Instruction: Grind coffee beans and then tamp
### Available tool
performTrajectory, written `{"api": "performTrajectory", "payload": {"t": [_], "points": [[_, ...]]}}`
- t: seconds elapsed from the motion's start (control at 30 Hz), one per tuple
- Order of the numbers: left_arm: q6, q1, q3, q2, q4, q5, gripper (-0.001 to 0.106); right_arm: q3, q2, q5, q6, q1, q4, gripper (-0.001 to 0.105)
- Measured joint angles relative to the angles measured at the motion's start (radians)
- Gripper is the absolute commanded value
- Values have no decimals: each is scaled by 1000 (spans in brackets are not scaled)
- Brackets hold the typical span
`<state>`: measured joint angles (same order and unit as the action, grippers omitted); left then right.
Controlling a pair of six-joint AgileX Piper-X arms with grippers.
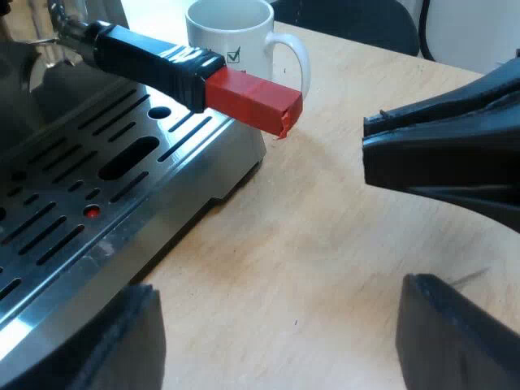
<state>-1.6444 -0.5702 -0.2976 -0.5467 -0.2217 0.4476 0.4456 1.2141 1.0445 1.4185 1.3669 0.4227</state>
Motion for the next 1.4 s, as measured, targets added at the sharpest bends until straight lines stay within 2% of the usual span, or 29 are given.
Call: {"api": "performTrajectory", "payload": {"t": [0.37, 0.7, 1.4], "points": [[0, 0, 0, 0, 0, 0, 62, 0, 54, 13, 0, -76, 137, 16], [0, 0, 0, 0, 0, 0, 62, 0, 54, -54, 0, -126, 142, 16], [0, 0, 0, 0, -2, 0, 62, 0, 79, -90, 8, -197, 156, 16]]}}
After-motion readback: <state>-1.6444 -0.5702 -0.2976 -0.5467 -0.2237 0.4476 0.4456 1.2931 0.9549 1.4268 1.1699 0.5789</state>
